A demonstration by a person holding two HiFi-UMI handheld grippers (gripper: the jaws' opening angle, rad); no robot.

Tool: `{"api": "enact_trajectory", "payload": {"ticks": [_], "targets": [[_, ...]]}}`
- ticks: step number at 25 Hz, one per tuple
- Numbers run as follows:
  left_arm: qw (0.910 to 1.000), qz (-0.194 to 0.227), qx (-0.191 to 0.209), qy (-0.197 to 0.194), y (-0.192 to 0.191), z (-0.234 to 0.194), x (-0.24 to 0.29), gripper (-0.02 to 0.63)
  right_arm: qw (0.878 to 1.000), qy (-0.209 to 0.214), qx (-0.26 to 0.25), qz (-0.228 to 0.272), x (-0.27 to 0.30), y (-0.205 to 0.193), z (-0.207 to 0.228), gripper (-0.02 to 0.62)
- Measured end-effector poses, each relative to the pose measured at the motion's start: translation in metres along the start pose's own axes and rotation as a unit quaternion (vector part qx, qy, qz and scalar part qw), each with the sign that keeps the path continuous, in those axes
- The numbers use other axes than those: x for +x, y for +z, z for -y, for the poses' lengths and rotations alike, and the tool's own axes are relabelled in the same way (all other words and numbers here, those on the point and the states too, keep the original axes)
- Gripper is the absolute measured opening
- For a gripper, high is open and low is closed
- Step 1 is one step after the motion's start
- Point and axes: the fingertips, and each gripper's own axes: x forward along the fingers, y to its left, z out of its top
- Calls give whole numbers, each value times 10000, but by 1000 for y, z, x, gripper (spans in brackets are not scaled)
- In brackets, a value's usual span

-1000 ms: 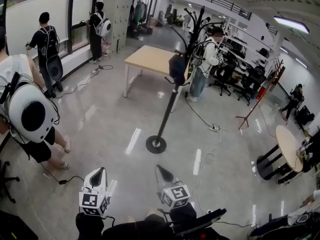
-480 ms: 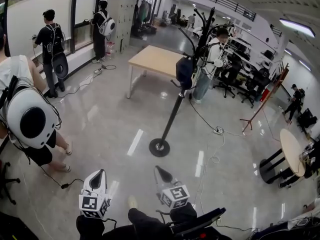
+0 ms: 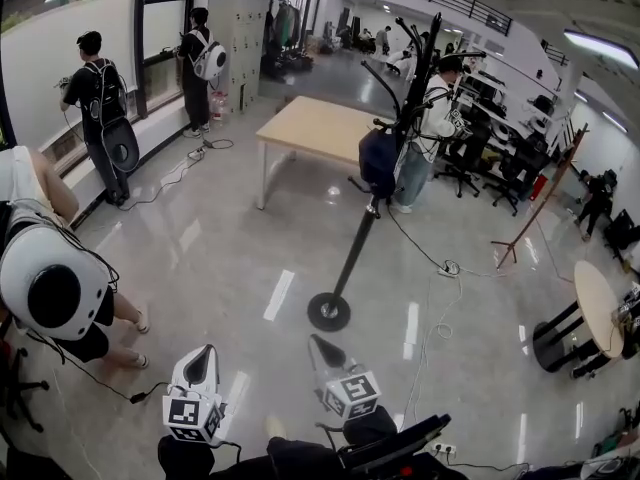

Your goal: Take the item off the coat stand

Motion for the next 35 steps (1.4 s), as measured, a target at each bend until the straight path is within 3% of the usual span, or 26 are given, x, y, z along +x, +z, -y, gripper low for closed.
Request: {"api": "enact_trajectory", "payload": {"ticks": [7,14,27,35], "targets": [[9998,63,114,124,13,-24,57,3,9999,98,100,30,59,7,33,2],[9998,-12,177,98,10,-32,85,3,9995,109,265,89,81,-1,51,2],[9998,28,155,-115,21,-78,153,3,9992,-277,268,52,140,4,84,2],[9995,78,83,-292,40,-126,194,3,9990,-391,186,82,201,18,77,2]]}}
